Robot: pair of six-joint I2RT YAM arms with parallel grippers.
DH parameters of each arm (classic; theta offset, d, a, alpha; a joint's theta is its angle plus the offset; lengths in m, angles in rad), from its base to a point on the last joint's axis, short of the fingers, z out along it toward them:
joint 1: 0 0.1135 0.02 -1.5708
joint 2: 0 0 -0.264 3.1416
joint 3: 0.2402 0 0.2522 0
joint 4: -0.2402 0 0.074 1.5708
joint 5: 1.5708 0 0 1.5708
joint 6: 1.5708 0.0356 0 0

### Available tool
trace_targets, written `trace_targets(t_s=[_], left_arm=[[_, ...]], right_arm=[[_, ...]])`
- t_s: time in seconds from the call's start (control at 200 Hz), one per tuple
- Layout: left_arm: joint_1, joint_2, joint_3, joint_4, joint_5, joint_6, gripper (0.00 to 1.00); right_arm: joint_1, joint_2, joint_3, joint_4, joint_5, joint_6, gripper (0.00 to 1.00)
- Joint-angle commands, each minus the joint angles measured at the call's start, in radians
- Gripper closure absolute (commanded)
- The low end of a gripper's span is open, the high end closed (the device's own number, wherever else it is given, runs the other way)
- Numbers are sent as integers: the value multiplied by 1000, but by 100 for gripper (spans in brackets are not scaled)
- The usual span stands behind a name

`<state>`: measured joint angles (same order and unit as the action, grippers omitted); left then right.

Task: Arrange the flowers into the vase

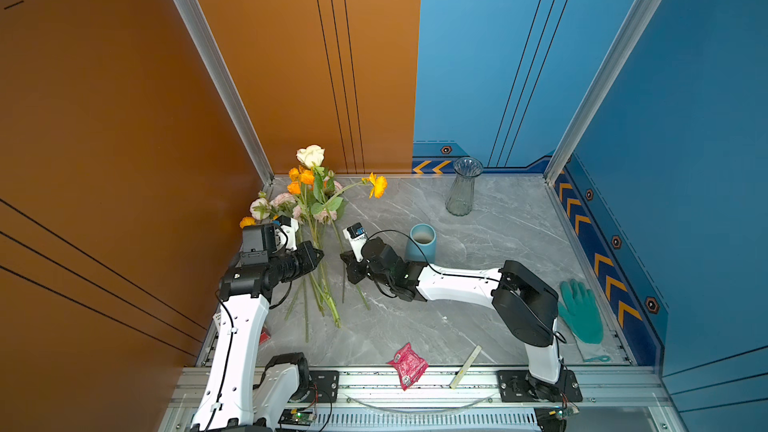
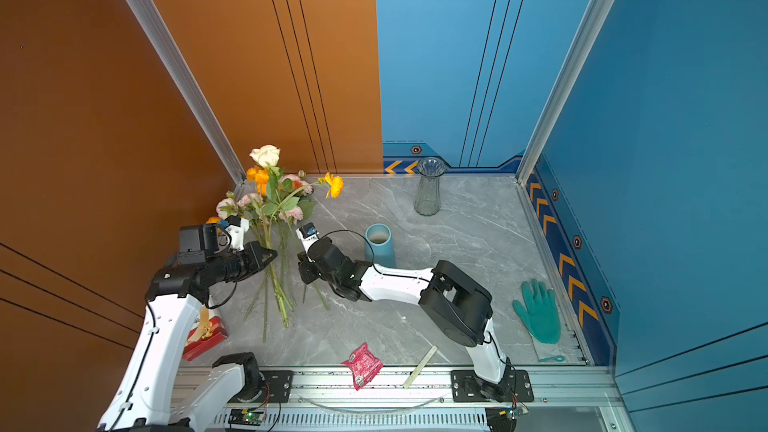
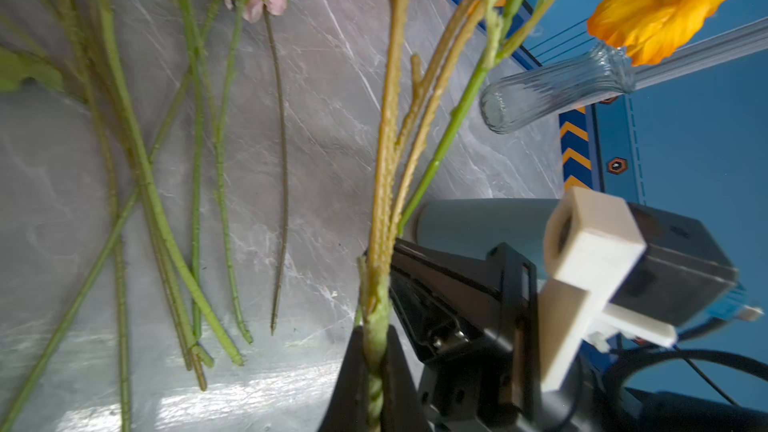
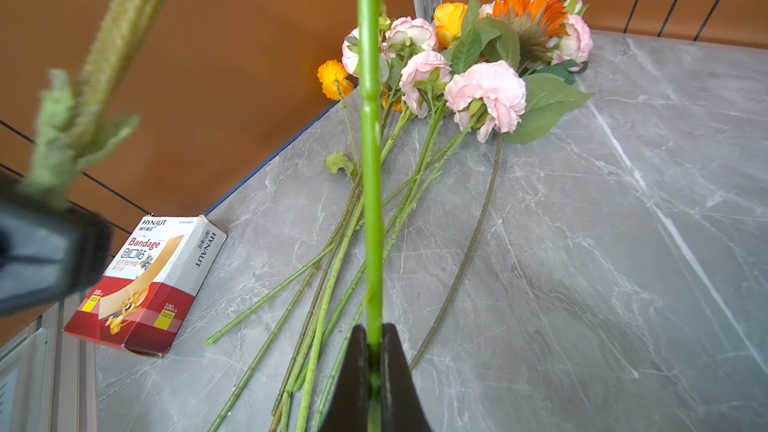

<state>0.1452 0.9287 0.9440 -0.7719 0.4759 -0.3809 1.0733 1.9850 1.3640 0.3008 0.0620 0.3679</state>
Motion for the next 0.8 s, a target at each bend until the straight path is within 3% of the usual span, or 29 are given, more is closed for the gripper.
trace_targets(t_s=[0.0, 0.29, 0.571, 0.796], left_arm=[[11, 7, 6, -26, -173, 24, 100], [66, -5, 14, -2, -323, 45, 100], [145, -22, 6, 189, -158, -16, 100], [160, 22, 37, 313, -127, -61, 100]], right_arm=[[-3, -42, -18, 55, -51, 8, 100], [-18, -60, -38, 8, -34, 45, 100], [-34, -30, -59, -69, -95, 100, 100], [-35, 4, -50, -110, -137, 117, 100]])
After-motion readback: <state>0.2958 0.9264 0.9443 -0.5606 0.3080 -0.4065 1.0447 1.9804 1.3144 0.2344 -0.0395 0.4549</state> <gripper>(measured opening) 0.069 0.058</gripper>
